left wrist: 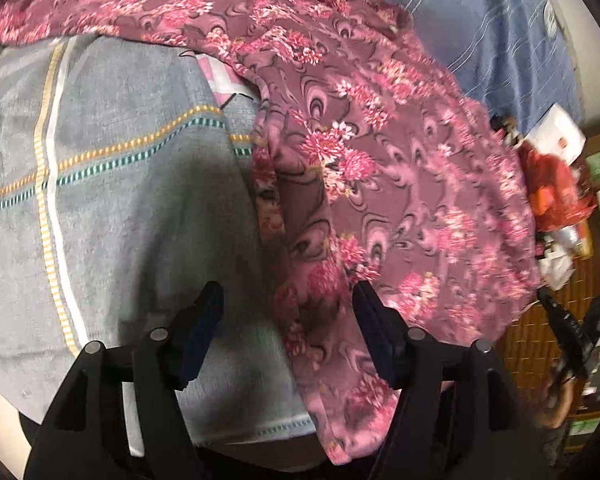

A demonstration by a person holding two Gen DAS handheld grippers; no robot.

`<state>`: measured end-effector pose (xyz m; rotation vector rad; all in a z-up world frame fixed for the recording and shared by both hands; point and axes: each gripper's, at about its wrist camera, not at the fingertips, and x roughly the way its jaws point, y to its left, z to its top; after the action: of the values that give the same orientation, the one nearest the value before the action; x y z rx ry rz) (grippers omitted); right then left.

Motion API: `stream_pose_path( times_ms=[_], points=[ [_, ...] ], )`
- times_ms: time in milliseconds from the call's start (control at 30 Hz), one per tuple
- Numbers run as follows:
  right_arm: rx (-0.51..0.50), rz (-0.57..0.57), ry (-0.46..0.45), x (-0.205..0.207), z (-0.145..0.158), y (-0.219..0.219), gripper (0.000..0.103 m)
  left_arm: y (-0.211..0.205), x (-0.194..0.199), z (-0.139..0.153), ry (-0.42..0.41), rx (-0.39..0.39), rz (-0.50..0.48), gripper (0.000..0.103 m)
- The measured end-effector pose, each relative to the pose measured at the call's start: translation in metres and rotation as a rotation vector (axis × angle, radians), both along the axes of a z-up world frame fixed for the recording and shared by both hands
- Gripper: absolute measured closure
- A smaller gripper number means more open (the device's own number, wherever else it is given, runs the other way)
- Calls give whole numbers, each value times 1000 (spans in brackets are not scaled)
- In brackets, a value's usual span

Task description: Fold small clothes

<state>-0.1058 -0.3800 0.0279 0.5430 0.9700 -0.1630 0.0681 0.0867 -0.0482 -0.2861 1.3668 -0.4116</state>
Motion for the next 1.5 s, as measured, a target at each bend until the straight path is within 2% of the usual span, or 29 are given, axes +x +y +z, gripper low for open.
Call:
stream_pose_path(
  times_ms=[67, 100, 133, 200, 267, 367, 500, 533, 567, 600, 633, 667, 700, 800, 833, 900, 967, 1000, 1033, 1067, 1100, 1133, 1167, 1200, 1233, 1333, 1400, 1467, 1500],
  points=[
    [-29, 60, -67, 1, 16, 20, 88, 12, -3, 7, -7, -31, 10, 37],
    [-21, 162, -95, 6, 22, 40, 81, 16, -4, 10, -15, -31, 15, 37],
    [-6, 290, -105, 11, 23, 68, 66, 20, -4, 13, -26, -28, 24, 37],
    [12, 495, -112, 19, 23, 121, 52, 28, -6, 17, -42, -20, 43, 37],
    [9, 735, -104, 23, 14, 192, 54, 39, -8, 18, -43, -20, 65, 37],
    [-71, 988, -92, 18, 0, 280, 53, 52, -11, 17, -35, -18, 96, 37],
    [-214, 1164, -43, 12, -25, 358, 45, 68, -15, 17, -46, -19, 134, 37],
    [-290, 1193, -30, 9, -33, 371, 44, 73, -17, 16, -47, -23, 145, 37],
    [-384, 1204, -35, 7, -40, 381, 46, 76, -18, 16, -46, -28, 152, 37],
    [-487, 1190, -49, 6, -47, 386, 52, 79, -19, 16, -46, -35, 158, 37],
    [-546, 1167, -49, 10, -52, 387, 72, 83, -20, 16, -45, -44, 162, 37],
    [-517, 1147, -37, 17, -50, 382, 82, 85, -21, 16, -47, -48, 160, 37],
    [-442, 1120, -27, 24, -45, 371, 89, 87, -21, 17, -52, -52, 155, 37],
    [-65, 1019, -77, 49, -3, 325, 91, 91, -22, 23, -79, -63, 136, 37],
    [98, 997, -109, 54, 14, 310, 91, 92, -22, 26, -86, -75, 131, 37],
    [493, 1003, -214, 57, 44, 283, 91, 96, -22, 30, -100, -119, 127, 37],
    [692, 1011, -303, 52, 59, 271, 91, 102, -21, 31, -98, -184, 129, 37],
    [748, 1017, -300, 52, 58, 270, 87, 105, -21, 30, -93, -206, 135, 37],
    [792, 1028, -248, 53, 48, 275, 84, 107, -20, 27, -87, -225, 145, 37],
    [751, 1033, -189, 55, 37, 281, 82, 108, -20, 23, -74, -241, 153, 37],
    [657, 1045, -117, 51, 24, 293, 71, 108, -19, 20, -61, -255, 157, 37],
    [494, 1076, -4, 44, 4, 313, 68, 108, -19, 15, -43, -272, 159, 37],
    [415, 1106, 56, 38, -6, 323, 68, 105, -19, 9, -20, -288, 158, 37],
    [374, 1143, 106, 32, -19, 331, 68, 102, -19, 5, -1, -290, 151, 37],
    [379, 1157, 127, 27, -25, 330, 69, 96, -20, 1, 18, -282, 136, 37],
    [384, 1058, 54, 30, -9, 288, 68, 74, -20, -4, 31, -214, 62, 37],
    [335, 902, -26, 42, 7, 235, 67, 64, -23, -2, 17, -180, 23, 37],
    [263, 681, -79, 45, 20, 161, 62, 47, -23, 3, -2, -146, -27, 36],
    [231, 564, -89, 43, 23, 128, 55, 40, -24, 3, -11, -115, -45, 37]
  ],
)
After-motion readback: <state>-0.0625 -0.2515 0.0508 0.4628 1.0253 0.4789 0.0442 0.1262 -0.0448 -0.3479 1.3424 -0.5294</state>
